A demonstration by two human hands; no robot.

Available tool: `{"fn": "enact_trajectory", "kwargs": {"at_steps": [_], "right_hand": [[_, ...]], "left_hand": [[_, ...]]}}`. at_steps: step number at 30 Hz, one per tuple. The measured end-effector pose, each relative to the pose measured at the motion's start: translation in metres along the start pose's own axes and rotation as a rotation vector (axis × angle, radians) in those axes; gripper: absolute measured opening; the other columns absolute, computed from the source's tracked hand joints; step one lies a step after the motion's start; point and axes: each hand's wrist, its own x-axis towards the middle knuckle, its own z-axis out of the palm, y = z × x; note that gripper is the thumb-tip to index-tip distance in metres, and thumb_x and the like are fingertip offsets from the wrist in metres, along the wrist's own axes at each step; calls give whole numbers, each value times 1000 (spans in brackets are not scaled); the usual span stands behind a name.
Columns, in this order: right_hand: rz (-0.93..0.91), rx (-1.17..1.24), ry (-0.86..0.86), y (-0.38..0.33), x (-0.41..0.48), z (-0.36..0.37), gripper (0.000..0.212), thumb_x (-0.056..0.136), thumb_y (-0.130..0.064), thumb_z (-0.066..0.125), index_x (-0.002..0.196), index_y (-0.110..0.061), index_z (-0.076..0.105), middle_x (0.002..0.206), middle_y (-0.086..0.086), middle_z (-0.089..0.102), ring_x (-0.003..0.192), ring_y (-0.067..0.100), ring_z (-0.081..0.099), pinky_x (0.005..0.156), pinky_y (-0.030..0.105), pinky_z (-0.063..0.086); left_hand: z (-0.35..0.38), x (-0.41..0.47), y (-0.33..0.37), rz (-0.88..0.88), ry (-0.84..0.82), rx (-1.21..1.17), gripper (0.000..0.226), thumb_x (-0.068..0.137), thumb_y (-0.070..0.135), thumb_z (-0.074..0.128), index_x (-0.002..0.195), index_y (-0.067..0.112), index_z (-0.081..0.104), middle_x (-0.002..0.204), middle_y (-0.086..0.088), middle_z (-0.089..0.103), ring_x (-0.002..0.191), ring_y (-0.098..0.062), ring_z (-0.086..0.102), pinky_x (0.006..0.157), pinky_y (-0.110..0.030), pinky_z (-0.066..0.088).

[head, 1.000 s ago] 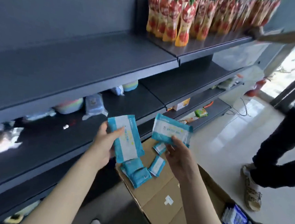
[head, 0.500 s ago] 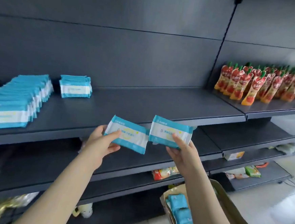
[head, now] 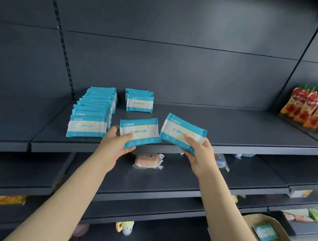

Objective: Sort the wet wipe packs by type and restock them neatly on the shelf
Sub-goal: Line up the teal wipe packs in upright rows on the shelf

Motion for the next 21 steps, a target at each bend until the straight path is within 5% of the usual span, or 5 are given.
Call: {"fn": "enact_trajectory", "kwargs": {"at_steps": [5,12,21], "right_hand": [[-37,-115,0,3,53,17,36,90,-11,70,123,-14,57,117,5,70,107,19,68,90,36,58],[-57,-244,4,12,159,33,27,90,-12,71,113,-19,58,111,1,70,103,16,68,79,30,59],[-86,-340,-65,25,235,47,18,90,-6,68,102,-18,62,102,-2,73,90,11,71,69,21,57]], "left_hand": [[11,53,-6,87,56,36,28,96,8,60,123,13,55,119,-4,65,105,-18,66,83,-36,59],[36,162,-20,190,236,221,35,97,11,57,131,17,51,126,-1,60,111,-19,61,94,-38,54],[31,258,-26,251,353,359,24,93,12,61,115,20,59,113,2,66,104,-18,63,84,-31,49]]}}
